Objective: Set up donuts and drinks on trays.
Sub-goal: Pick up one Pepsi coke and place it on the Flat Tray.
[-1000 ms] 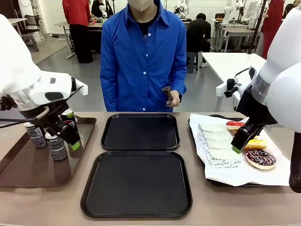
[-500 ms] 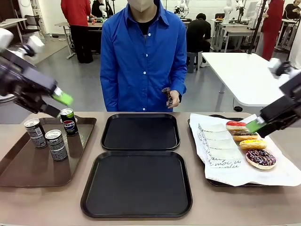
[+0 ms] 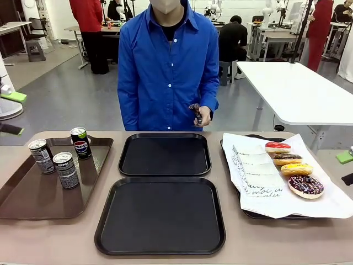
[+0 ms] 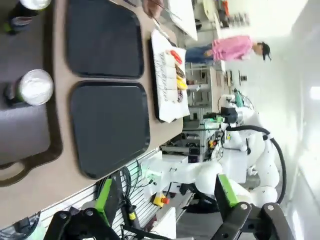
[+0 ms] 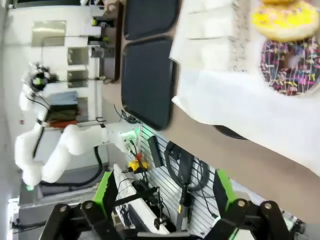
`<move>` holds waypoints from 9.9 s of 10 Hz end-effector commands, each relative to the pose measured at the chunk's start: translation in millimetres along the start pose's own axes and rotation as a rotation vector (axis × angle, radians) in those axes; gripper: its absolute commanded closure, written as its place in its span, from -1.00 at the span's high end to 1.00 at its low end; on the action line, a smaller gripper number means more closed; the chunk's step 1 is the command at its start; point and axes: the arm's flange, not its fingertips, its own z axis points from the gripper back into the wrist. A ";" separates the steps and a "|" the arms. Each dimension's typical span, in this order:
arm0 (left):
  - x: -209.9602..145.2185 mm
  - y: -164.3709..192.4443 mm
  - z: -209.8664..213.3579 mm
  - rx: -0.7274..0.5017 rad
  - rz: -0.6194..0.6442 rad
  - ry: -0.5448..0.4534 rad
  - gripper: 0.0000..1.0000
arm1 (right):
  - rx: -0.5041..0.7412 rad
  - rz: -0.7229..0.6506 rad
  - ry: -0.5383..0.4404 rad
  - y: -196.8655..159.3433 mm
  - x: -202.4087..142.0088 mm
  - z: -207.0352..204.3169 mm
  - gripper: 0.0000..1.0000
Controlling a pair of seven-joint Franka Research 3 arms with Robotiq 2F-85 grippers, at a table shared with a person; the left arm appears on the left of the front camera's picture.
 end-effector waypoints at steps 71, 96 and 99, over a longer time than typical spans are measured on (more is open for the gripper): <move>116.1 61.2 -209.1 1.130 0.080 0.110 1.00 | 0.137 0.009 -0.132 -24.3 -26.7 57.5 1.00; 97.9 -77.7 -157.0 1.154 -0.005 0.072 0.16 | 0.137 0.009 -0.132 -24.3 -26.7 57.5 1.00; 133.5 -94.3 -231.0 1.177 -0.099 0.180 0.16 | 0.137 0.009 -0.132 -24.3 -26.7 57.5 1.00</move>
